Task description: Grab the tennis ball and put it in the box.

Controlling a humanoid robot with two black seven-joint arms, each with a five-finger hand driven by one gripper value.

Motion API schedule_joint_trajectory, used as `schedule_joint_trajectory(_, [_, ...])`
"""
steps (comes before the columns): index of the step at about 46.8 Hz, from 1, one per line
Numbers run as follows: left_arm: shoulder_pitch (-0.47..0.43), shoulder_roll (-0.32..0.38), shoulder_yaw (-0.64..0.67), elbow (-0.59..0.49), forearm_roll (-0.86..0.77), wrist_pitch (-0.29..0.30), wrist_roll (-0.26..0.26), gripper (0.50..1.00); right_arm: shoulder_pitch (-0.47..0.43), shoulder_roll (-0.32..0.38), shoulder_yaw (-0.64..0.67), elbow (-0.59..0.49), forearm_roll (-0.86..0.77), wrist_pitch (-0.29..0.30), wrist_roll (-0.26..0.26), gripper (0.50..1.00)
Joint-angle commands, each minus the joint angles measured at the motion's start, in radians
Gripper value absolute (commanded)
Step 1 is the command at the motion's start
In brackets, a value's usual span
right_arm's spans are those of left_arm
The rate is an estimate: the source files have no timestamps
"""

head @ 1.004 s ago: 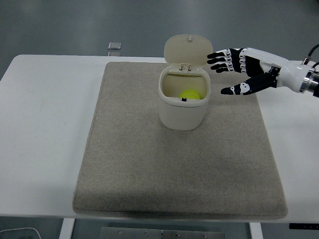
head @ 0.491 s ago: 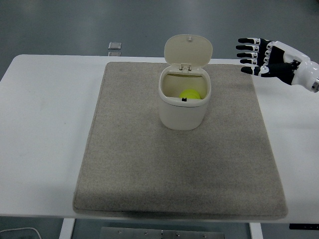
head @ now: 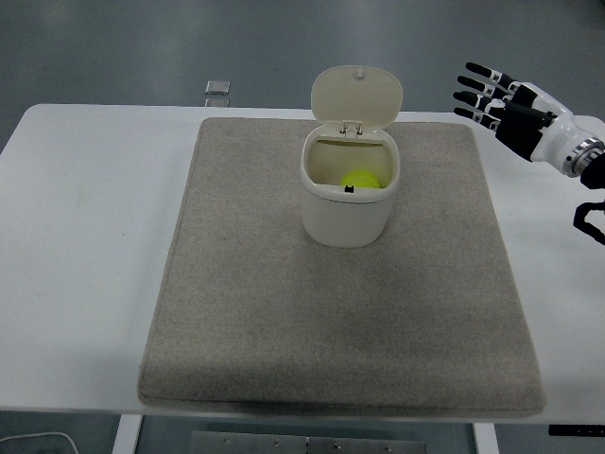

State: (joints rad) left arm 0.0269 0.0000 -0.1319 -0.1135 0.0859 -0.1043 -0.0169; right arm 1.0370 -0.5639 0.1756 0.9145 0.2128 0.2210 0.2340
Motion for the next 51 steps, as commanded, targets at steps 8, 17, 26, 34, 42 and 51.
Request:
schedule_joint_trajectory(8, [0.001, 0.0, 0.0, 0.0, 0.0, 0.0, 0.0, 0.992, -0.023, 0.025, 0.001, -0.003, 0.094, 0.0, -0.044, 0.897])
schedule_joint_trajectory(17, [0.001, 0.0, 0.0, 0.0, 0.0, 0.0, 0.0, 0.992, -0.023, 0.028, 0.004, -0.005, 0.148, 0.0, -0.055, 0.897])
schedule_joint_trajectory(26, [0.001, 0.0, 0.0, 0.0, 0.0, 0.0, 0.0, 0.992, -0.023, 0.028, 0.031, -0.005, 0.135, 0.0, -0.051, 0.901])
schedule_joint_trajectory(34, [0.001, 0.0, 0.0, 0.0, 0.0, 0.0, 0.0, 0.992, -0.025, 0.021, 0.038, -0.005, 0.126, 0.005, -0.047, 0.917])
schedule_joint_trajectory(42, [0.001, 0.0, 0.0, 0.0, 0.0, 0.0, 0.0, 0.992, -0.026, 0.021, 0.036, -0.003, 0.126, 0.011, -0.047, 0.917])
schedule_joint_trajectory(51, [0.001, 0.0, 0.0, 0.0, 0.0, 0.0, 0.0, 0.992, -0.026, 0.022, 0.033, -0.002, 0.126, 0.011, -0.048, 0.917])
